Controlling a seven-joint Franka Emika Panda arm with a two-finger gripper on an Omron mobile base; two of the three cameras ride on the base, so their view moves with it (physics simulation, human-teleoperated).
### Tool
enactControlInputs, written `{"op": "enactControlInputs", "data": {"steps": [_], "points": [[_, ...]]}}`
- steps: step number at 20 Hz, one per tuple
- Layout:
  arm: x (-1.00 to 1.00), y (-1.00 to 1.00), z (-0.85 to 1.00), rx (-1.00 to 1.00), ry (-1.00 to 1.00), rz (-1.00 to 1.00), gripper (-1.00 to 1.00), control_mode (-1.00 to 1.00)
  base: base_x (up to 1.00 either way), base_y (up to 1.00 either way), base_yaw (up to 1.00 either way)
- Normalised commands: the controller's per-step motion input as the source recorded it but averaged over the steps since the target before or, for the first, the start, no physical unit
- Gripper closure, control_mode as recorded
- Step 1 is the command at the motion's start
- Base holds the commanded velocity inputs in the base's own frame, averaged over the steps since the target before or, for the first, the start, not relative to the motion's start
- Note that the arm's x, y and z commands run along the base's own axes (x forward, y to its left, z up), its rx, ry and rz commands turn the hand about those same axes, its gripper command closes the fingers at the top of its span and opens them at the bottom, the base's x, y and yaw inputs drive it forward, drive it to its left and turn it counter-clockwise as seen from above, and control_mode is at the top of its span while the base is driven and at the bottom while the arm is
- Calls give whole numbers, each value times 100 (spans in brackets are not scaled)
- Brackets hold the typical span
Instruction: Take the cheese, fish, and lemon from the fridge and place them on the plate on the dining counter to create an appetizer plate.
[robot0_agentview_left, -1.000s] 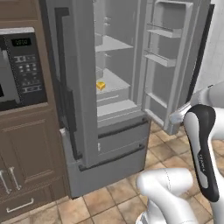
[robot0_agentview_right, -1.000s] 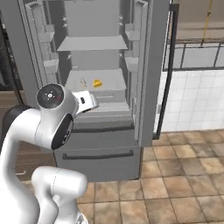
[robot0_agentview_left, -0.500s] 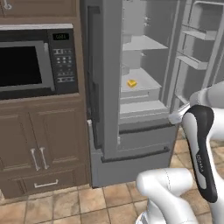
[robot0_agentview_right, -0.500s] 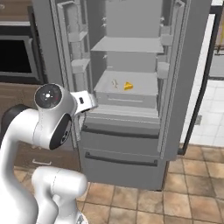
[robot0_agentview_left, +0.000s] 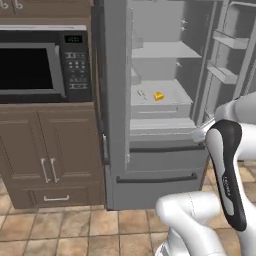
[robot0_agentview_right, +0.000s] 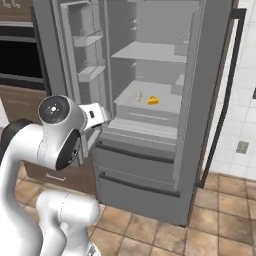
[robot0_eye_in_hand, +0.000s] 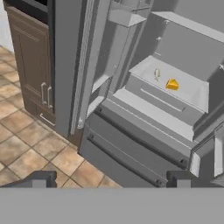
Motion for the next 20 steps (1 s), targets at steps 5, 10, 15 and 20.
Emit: {"op": "enactControlInputs", "data": {"steps": [5,10,15,20], "points": [[0,0,0,0,0,0,-100,100,0,-57,9],[0,0,0,0,0,0,-100,100,36,7,2],[0,0,0,0,0,0,-100,100,50,0,0],[0,0,0,0,0,0,-100,100,58,-1,0]]}}
